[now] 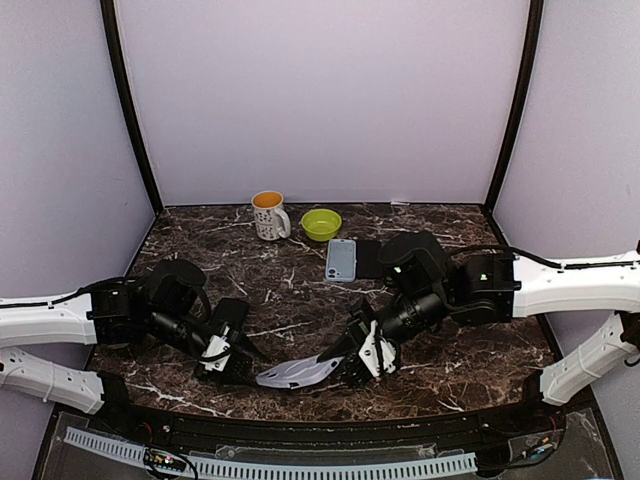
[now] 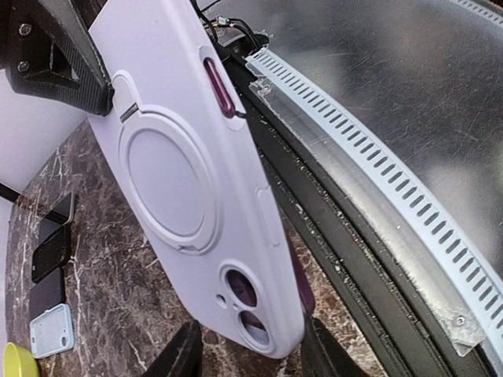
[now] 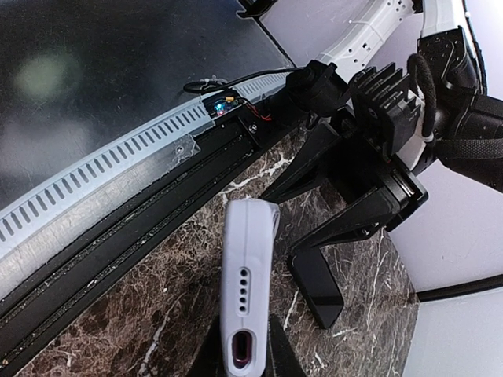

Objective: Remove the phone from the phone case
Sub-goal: Remove the top left corner of the phone case.

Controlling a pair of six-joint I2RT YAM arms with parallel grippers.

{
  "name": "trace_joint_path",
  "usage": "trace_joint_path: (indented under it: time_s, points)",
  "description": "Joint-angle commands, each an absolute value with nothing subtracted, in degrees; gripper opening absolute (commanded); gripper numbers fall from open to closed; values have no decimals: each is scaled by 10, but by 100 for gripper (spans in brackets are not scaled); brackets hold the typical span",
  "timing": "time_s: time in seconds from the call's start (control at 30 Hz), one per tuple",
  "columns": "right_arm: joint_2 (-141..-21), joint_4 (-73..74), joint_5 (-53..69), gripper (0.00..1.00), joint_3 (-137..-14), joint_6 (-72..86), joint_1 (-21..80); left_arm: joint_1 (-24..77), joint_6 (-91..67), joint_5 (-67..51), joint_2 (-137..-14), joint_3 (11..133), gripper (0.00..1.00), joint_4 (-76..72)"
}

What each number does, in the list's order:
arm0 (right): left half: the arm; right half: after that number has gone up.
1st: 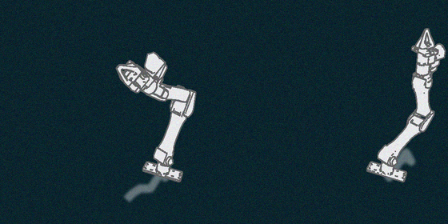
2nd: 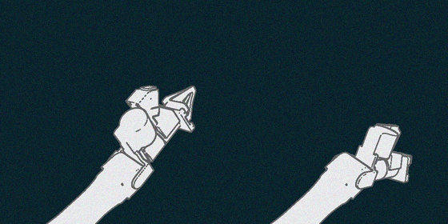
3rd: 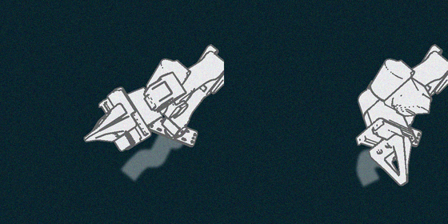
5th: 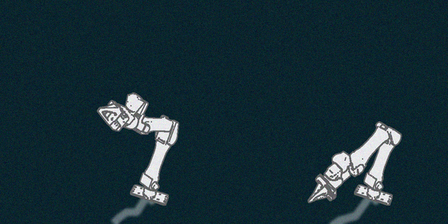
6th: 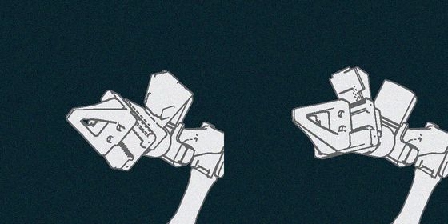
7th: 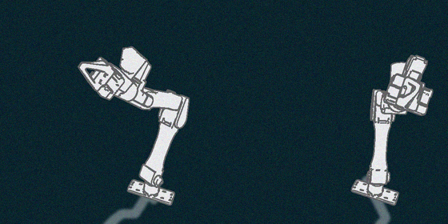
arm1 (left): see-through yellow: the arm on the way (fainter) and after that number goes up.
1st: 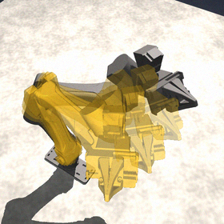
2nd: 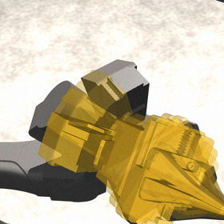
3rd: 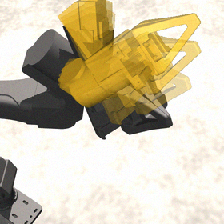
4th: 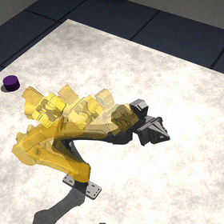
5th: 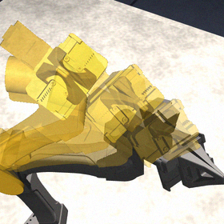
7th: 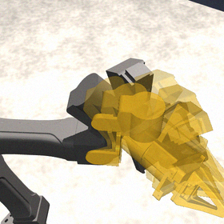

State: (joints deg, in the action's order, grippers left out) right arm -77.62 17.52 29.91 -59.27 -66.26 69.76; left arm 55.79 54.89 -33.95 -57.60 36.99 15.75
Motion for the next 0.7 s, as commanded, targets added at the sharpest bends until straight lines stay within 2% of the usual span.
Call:
trace_joint_path:
  time_s: [0.0, 0.2, 0.43, 0.67]
  points:
    - [-786, 228, 397, 0, -598, -670, 736, 545, 539, -238, -552, 377, 49, 41]
    - [-778, 219, 376, 0, -585, -662, 737, 530, 533, -214, -536, 371, 58, 16]
    - [-750, 158, 306, 0, -544, -632, 733, 510, 535, -213, -505, 361, 60, -16]
    - [-723, 77, 250, 0, -511, -599, 695, 498, 553, -278, -481, 362, 62, 18]
